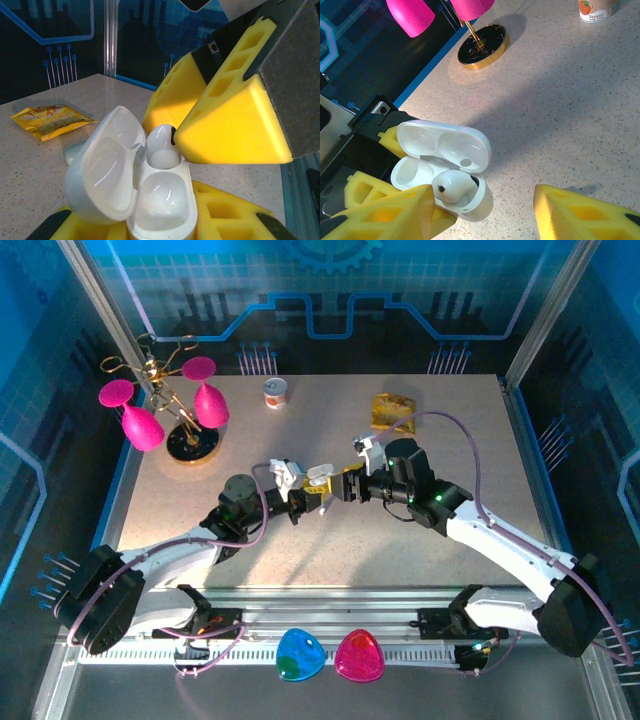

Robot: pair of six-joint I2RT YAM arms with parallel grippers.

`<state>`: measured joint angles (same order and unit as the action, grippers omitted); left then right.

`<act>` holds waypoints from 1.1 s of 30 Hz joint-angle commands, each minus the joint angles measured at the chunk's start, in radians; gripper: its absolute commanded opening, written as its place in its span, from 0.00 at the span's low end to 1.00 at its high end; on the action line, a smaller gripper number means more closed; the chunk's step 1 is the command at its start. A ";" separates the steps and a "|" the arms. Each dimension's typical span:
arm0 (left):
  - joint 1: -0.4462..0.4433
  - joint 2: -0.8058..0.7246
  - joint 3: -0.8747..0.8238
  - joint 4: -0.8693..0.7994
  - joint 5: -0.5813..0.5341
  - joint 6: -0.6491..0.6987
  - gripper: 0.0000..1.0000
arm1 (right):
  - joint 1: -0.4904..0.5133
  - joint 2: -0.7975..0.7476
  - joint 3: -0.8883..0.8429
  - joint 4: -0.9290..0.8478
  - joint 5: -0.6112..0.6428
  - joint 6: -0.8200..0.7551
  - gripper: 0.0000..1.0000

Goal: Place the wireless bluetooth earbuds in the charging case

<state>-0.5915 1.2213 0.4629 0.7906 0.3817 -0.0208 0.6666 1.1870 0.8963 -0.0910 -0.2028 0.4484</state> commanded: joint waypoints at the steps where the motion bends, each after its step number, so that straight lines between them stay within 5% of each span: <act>1: 0.002 -0.004 0.010 0.050 0.037 0.007 0.24 | 0.008 0.018 0.015 0.004 -0.003 0.005 0.52; 9: 0.009 -0.008 -0.018 0.085 0.010 0.012 0.24 | 0.023 -0.032 0.018 0.020 -0.009 -0.014 0.66; 18: 0.080 -0.099 -0.072 0.040 -0.045 0.025 0.24 | -0.127 -0.123 -0.173 0.168 0.024 0.186 0.67; 33: 0.087 -0.284 -0.097 -0.083 -0.064 0.071 0.24 | -0.043 0.471 0.158 -0.159 -0.010 0.148 0.52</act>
<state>-0.5114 0.9497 0.3882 0.7204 0.3286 0.0311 0.5877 1.5978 0.9863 -0.1860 -0.1852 0.6212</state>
